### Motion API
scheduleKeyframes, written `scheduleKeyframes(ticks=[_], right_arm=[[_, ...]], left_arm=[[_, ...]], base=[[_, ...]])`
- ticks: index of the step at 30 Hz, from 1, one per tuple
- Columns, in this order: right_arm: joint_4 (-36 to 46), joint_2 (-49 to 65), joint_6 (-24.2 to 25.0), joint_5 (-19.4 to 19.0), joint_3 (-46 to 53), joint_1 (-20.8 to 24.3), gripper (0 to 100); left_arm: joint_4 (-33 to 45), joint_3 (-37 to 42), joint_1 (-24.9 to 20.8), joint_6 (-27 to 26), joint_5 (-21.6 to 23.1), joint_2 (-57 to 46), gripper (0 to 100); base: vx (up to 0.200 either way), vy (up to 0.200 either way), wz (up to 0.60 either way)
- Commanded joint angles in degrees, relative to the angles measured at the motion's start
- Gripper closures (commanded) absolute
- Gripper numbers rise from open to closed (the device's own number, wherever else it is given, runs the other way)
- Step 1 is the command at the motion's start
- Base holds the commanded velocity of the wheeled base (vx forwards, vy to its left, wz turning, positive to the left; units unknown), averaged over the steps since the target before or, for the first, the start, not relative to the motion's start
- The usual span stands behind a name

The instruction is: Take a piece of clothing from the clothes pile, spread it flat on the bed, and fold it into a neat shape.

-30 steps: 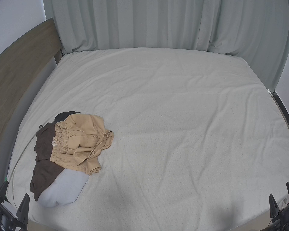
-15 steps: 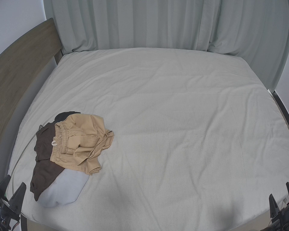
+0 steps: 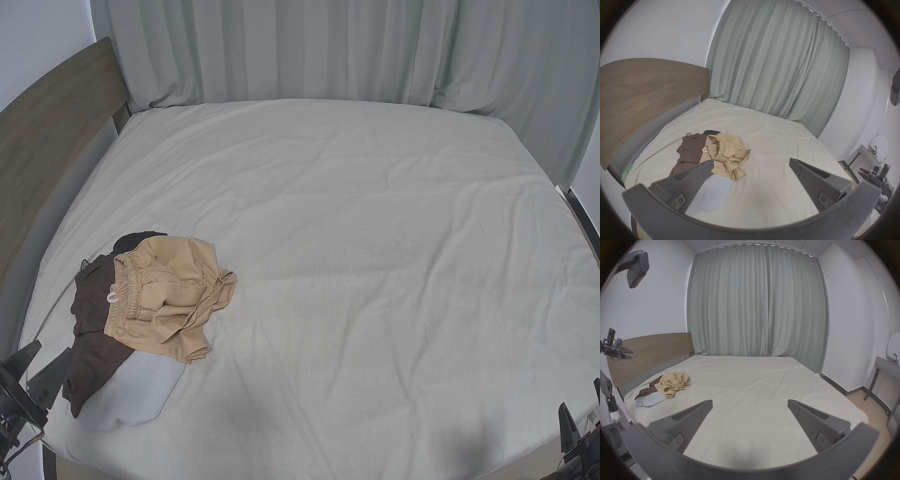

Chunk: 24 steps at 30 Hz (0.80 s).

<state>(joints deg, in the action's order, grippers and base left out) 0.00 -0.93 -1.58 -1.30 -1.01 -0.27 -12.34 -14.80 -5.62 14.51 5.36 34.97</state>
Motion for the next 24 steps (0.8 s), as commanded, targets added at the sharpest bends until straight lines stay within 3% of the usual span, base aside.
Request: scheduleKeyframes(ticks=[1,6,13,19,24], right_arm=[[0.0,0.2,0.0,0.0,1.0,0.0,0],[0.0,0.2,0.0,0.0,1.0,0.0,0],[0.0,0.2,0.0,0.0,1.0,0.0,0],[0.0,0.3,0.0,0.0,1.0,0.0,0],[0.0,0.2,0.0,0.0,1.0,0.0,0]], left_arm=[[-1.4,-0.5,-0.1,0.2,0.1,6.9,0],[-6.6,-0.7,0.5,0.3,3.3,13.1,0],[-7.7,-2.0,0.8,0.3,6.9,17.9,0],[-11.6,-3.3,2.5,0.3,12.9,24.4,0],[-16.5,-3.7,4.5,0.2,14.5,30.7,0]], base=[[0.0,0.0,0.0],[0.0,0.0,0.0],[0.0,0.0,0.0],[0.0,0.0,0.0],[0.0,0.0,0.0]])
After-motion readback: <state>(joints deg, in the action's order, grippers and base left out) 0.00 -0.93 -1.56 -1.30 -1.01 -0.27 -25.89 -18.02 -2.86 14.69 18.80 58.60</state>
